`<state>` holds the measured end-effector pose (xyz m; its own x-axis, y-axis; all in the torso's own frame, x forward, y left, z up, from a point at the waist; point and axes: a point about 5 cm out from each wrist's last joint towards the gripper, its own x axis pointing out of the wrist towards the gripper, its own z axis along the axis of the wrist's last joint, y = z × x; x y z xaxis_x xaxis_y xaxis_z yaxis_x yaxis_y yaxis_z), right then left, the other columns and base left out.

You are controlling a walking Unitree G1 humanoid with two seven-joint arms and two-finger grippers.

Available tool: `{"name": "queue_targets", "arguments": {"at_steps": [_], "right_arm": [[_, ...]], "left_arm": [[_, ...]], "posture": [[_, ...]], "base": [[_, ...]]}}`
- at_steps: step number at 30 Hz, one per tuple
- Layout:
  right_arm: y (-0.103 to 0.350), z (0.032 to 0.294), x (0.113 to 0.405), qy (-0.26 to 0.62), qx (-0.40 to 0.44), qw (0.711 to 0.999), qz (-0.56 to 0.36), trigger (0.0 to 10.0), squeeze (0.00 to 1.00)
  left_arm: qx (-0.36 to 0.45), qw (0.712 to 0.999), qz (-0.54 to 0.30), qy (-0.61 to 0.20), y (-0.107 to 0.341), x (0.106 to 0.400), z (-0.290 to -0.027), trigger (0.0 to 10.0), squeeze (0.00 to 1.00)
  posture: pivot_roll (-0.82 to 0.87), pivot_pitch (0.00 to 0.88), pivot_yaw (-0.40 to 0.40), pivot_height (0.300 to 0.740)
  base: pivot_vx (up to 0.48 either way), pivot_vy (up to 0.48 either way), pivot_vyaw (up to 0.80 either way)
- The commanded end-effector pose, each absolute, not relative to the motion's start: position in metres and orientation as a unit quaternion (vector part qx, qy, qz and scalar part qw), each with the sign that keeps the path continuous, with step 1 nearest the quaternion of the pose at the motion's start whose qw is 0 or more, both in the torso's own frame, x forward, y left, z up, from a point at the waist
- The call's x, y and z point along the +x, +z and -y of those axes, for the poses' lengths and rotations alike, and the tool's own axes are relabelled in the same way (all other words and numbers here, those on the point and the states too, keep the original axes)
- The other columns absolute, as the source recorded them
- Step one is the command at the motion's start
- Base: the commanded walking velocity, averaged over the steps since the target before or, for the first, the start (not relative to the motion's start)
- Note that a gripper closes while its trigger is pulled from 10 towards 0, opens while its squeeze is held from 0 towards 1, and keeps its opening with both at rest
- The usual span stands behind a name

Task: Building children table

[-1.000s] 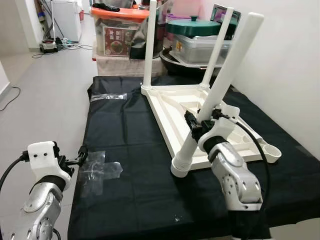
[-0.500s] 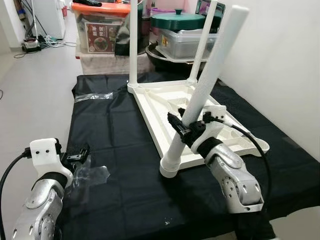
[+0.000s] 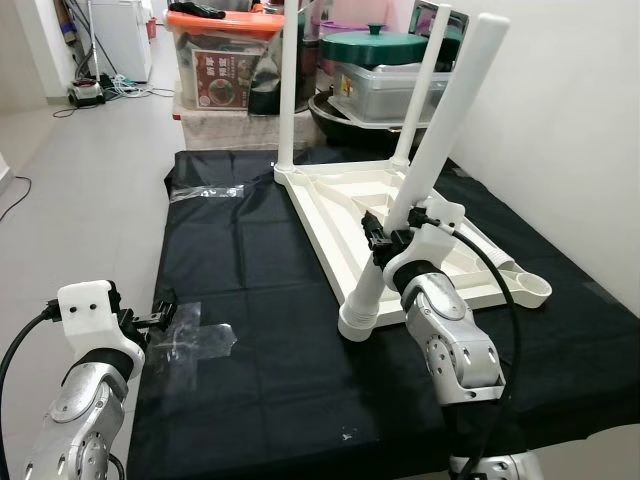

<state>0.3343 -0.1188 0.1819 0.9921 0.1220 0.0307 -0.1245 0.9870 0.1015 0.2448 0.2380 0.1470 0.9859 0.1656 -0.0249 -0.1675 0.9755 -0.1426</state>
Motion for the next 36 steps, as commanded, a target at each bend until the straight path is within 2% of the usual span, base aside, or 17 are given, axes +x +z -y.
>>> {"name": "queue_targets", "arguments": {"at_steps": [1, 3, 6, 18, 19, 20, 21, 22, 36], "right_arm": [[0.139, 0.134, 0.329, 0.033, 0.015, 0.996, -0.082, 10.0, 0.00], [0.141, 0.126, 0.329, 0.069, 0.004, 0.995, -0.077, 10.0, 0.00], [0.142, 0.125, 0.329, 0.073, 0.001, 0.994, -0.076, 10.0, 0.00], [0.137, 0.129, 0.328, 0.039, 0.002, 0.995, -0.089, 10.0, 0.00], [0.137, 0.128, 0.328, 0.038, 0.005, 0.995, -0.088, 10.0, 0.07], [0.137, 0.128, 0.328, 0.038, 0.005, 0.995, -0.088, 10.0, 0.07], [0.138, 0.128, 0.327, 0.042, 0.011, 0.996, -0.083, 10.0, 0.60], [0.142, 0.126, 0.327, 0.050, 0.018, 0.996, -0.071, 10.0, 1.00], [0.168, 0.118, 0.323, 0.102, 0.054, 0.993, -0.005, 10.0, 1.00]], "left_arm": [[-0.071, 0.994, -0.007, 0.083, 0.147, 0.245, -0.237, 10.0, 0.00], [-0.072, 0.994, -0.008, 0.083, 0.146, 0.245, -0.236, 10.0, 0.00], [-0.073, 0.994, -0.008, 0.083, 0.146, 0.246, -0.236, 10.0, 0.00], [-0.072, 0.994, -0.013, 0.077, 0.145, 0.248, -0.233, 10.0, 0.00], [-0.072, 0.994, -0.013, 0.077, 0.145, 0.249, -0.233, 10.0, 0.00], [-0.072, 0.994, -0.013, 0.077, 0.145, 0.249, -0.233, 10.0, 0.00], [-0.072, 0.994, -0.014, 0.076, 0.145, 0.249, -0.233, 10.0, 0.00], [-0.072, 0.995, -0.014, 0.075, 0.145, 0.249, -0.233, 10.0, 0.00], [-0.070, 0.995, -0.011, 0.070, 0.145, 0.253, -0.234, 10.0, 0.00]], "posture": [[0.06, 0.000, -0.085, 0.740], [0.06, 0.000, -0.085, 0.740], [0.06, 0.000, -0.085, 0.740], [0.05, 0.000, -0.078, 0.740], [0.05, 0.000, -0.076, 0.740], [0.05, 0.000, -0.076, 0.740], [0.05, 0.000, -0.073, 0.740], [0.05, 0.000, -0.071, 0.740], [0.04, 0.000, -0.066, 0.740]], "base": [[0.000, 0.000, 0.00], [0.000, 0.000, 0.00], [0.000, 0.000, 0.00], [0.000, 0.000, 0.00], [0.000, 0.000, 0.00], [0.000, 0.000, 0.00], [0.000, 0.000, 0.00], [0.000, 0.000, 0.00], [0.000, 0.000, 0.00]]}}
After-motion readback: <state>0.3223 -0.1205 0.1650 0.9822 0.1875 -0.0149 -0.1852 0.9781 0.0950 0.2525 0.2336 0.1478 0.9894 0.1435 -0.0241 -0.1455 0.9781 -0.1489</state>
